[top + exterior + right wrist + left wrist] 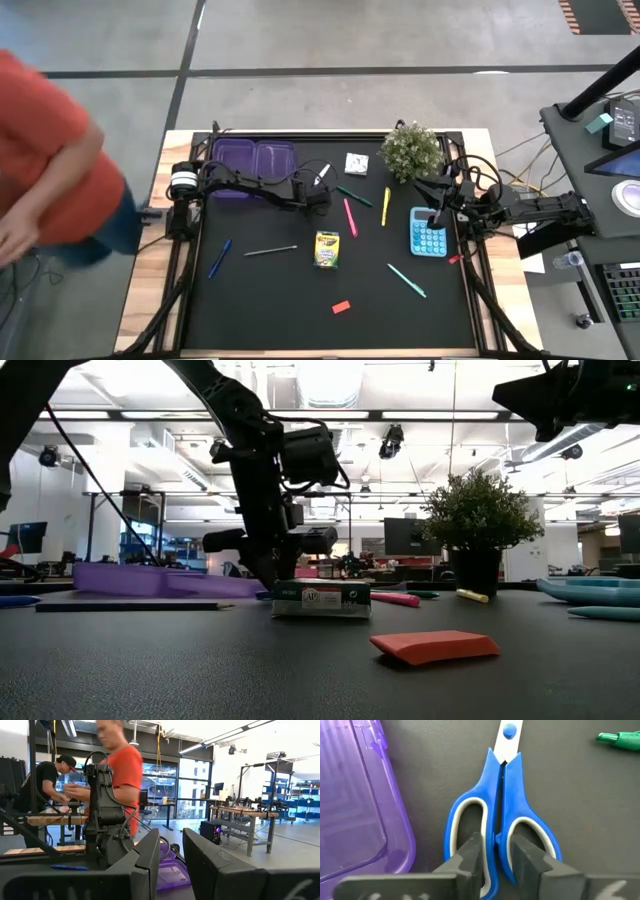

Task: Pack school essentials
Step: Put the blue scissor into the purple supply box

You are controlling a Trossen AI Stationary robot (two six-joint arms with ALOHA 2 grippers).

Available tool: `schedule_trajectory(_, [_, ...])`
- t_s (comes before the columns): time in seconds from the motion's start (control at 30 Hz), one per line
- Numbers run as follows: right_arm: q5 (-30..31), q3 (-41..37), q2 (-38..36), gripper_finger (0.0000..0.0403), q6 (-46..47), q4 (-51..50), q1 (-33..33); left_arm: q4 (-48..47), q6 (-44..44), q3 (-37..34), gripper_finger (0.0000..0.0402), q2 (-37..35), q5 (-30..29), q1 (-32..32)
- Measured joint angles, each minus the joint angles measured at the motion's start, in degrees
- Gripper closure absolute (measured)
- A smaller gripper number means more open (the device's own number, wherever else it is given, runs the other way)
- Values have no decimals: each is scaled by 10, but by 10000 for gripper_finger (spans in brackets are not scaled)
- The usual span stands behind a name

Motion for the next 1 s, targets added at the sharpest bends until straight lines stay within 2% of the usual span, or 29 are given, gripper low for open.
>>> schedule_trajectory(0.33, [0,0,0,326,0,0,0,7,27,6,348,-11,-18,-7])
schedule_trajectory(0.57, [1,0,0,326,0,0,0,-11,59,15,348,-75,-46,-21])
schedule_trajectory(0.77, [1,0,0,326,0,0,0,-209,-7,9,348,-154,-109,-20])
schedule_trajectory(0.9, [0,0,-1,326,3,3,0,-342,-95,-16,348,-203,-110,-14])
schedule_trajectory(1.0, [0,0,0,326,4,8,0,-405,-166,-52,348,-236,-107,-10])
